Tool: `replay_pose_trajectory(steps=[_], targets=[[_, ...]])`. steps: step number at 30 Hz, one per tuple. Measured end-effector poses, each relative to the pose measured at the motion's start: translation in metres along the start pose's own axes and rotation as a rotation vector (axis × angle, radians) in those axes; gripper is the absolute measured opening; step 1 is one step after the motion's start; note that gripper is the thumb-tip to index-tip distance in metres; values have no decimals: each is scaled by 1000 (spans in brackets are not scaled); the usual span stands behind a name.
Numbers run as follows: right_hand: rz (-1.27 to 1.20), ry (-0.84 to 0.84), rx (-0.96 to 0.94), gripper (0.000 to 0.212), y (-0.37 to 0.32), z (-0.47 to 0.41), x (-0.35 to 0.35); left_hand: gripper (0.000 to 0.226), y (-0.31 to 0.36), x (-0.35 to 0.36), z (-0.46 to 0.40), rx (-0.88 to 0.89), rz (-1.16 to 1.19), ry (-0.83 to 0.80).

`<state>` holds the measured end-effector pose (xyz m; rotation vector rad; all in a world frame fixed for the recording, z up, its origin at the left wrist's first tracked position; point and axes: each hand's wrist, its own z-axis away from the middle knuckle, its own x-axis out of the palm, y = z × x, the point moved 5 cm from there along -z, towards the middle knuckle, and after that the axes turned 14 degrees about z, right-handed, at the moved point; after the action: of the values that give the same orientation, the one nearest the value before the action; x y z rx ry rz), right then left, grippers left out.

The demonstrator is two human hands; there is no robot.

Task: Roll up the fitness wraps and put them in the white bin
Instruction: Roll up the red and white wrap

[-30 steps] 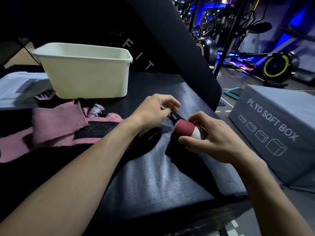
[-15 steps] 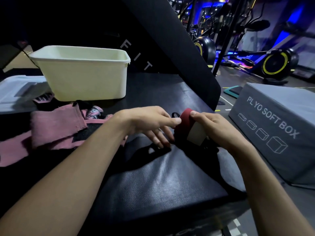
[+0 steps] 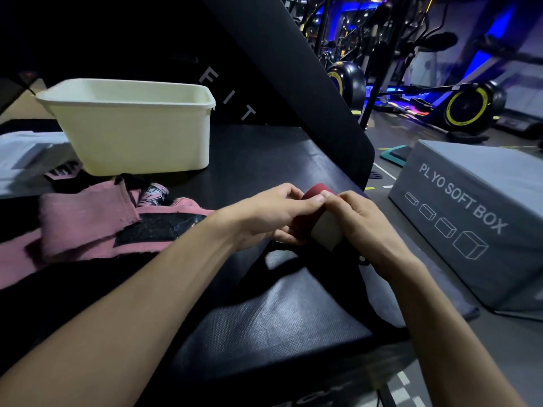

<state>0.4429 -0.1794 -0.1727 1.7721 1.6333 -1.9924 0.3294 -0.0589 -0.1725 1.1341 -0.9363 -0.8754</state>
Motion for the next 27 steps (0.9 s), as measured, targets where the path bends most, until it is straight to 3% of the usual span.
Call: replay_pose_trajectory(steps=[8, 13, 17, 23, 27], targets=[[-184, 204, -2, 53, -6, 15, 0, 51, 0, 3, -2, 149, 163, -59], [-314, 310, -45, 48, -11, 21, 2, 50, 5, 2, -2, 220, 226, -100], [-401, 334, -93, 46, -18, 31, 3, 66, 11, -3, 2, 244, 263, -89], [-424, 328, -243, 54, -27, 52, -2, 68, 40, -7, 25, 299, 41, -165], [-520, 244, -309, 64, -39, 65, 11, 78, 43, -9, 54, 359, -144, -54]])
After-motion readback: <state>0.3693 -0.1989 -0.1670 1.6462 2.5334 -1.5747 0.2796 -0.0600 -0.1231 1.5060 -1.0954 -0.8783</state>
